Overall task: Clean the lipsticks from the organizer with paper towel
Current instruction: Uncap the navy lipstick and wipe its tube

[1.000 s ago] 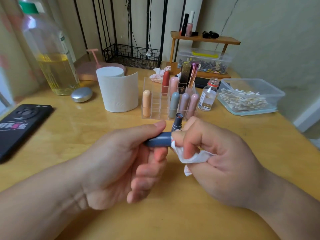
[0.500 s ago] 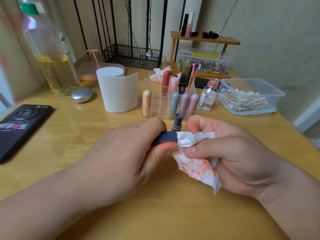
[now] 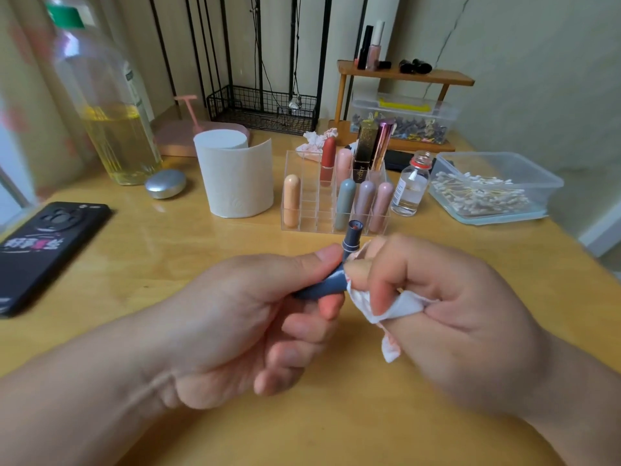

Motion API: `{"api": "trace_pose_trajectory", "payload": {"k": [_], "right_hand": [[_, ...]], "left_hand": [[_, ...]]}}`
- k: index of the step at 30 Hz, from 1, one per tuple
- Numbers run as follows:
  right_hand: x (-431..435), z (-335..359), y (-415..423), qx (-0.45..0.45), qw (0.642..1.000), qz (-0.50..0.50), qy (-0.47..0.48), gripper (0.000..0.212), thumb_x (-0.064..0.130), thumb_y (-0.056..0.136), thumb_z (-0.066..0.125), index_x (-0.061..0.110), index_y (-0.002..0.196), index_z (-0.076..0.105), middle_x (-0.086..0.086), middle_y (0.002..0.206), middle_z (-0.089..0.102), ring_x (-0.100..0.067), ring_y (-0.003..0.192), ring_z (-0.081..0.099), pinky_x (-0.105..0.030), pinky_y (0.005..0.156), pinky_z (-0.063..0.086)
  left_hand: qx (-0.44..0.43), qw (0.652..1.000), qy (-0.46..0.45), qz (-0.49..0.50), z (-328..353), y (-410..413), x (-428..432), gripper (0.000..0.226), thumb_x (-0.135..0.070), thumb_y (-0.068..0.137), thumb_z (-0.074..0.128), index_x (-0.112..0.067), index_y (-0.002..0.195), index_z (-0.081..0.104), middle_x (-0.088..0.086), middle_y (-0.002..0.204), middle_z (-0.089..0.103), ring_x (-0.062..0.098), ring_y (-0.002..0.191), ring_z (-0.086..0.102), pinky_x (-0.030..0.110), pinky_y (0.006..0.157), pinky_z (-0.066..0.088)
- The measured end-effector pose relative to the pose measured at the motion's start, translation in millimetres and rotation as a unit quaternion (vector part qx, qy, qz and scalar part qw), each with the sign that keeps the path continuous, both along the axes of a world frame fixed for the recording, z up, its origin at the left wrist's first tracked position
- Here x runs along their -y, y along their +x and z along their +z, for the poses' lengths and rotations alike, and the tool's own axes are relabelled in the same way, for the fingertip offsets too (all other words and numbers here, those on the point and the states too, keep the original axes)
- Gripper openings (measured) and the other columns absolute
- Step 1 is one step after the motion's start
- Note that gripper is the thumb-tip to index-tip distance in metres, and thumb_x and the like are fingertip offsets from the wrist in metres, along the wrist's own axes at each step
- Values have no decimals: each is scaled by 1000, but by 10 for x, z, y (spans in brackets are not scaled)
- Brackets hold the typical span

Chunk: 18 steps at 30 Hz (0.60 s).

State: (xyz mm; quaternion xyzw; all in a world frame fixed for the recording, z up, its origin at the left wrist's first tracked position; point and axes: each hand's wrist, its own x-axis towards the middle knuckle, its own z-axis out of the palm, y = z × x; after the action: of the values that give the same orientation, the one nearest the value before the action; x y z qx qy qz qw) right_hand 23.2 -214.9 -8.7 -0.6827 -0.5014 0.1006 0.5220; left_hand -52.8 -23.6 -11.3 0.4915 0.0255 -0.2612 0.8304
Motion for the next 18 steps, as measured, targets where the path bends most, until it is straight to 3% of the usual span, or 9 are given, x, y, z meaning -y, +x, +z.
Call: {"api": "trace_pose_trajectory", "payload": {"k": [3, 5, 7, 9, 10, 12, 14, 15, 18], "right_hand": [[-2, 47, -13, -137, 990, -17, -12, 22, -1, 85, 57, 16, 72, 51, -6, 66, 51, -34, 55, 41, -35, 45, 48], [-15, 69, 22, -206, 978, -7, -34, 21, -1, 84, 57, 16, 71, 52, -16, 65, 49, -32, 53, 40, -36, 46, 46], [-34, 75, 71, -271, 961, 7, -48, 19, 0, 80, 59, 16, 71, 54, -25, 66, 49, -32, 56, 42, -34, 48, 42], [-46, 73, 115, -342, 939, 9, -35, 20, -3, 74, 60, 16, 70, 57, -24, 73, 49, -32, 66, 44, -35, 55, 35], [-45, 67, 131, -380, 925, 16, -19, 21, -5, 72, 59, 15, 70, 57, -21, 78, 49, -32, 72, 43, -36, 57, 33], [-50, 72, 137, -423, 905, 29, 7, 21, -9, 71, 56, 12, 71, 56, -20, 85, 47, -36, 81, 40, -37, 60, 31], [-50, 71, 122, -402, 915, 25, 13, 22, -9, 72, 55, 13, 71, 56, -24, 80, 46, -37, 82, 40, -38, 60, 31], [-50, 66, 107, -371, 928, 18, 9, 23, -8, 73, 55, 15, 70, 56, -27, 73, 45, -37, 77, 42, -39, 57, 31], [-42, 41, 28, -255, 967, -2, 5, 28, -6, 78, 52, 20, 68, 52, -18, 60, 47, -27, 55, 41, -34, 44, 34]], "left_hand": [[90, 984, 127, 85, -8, -19, 101, 34, -45, 85, 60, -14, 72, 56, 1, 58, 27, 15, 41, 24, 19, 33, 34], [184, 933, 288, 115, -32, -22, 88, 41, -54, 86, 58, -16, 69, 53, -3, 54, 33, 18, 42, 31, 25, 38, 39], [340, 779, 512, 121, -80, -38, 8, 41, -63, 90, 49, -23, 80, 55, -10, 58, 45, 9, 50, 42, 22, 49, 40], [454, 613, 638, 106, -100, -43, -65, 36, -59, 96, 40, -27, 91, 54, -16, 71, 49, 6, 60, 42, 24, 53, 40], [479, 573, 657, 102, -93, -39, -81, 34, -57, 97, 39, -26, 94, 53, -16, 75, 49, 6, 63, 40, 29, 53, 41], [504, 538, 667, 111, -93, -24, -96, 33, -54, 99, 39, -24, 98, 53, -16, 79, 50, 7, 65, 38, 34, 51, 43], [502, 559, 647, 132, -116, -15, -79, 31, -56, 97, 43, -27, 100, 55, -14, 78, 54, 8, 64, 43, 32, 52, 43], [483, 611, 611, 145, -134, -14, -61, 30, -57, 96, 47, -28, 100, 56, -12, 74, 54, 7, 61, 45, 29, 52, 43], [309, 856, 393, 130, -142, 6, 8, 41, -59, 87, 57, -18, 83, 62, 5, 59, 47, 16, 51, 46, 28, 45, 42]]}}
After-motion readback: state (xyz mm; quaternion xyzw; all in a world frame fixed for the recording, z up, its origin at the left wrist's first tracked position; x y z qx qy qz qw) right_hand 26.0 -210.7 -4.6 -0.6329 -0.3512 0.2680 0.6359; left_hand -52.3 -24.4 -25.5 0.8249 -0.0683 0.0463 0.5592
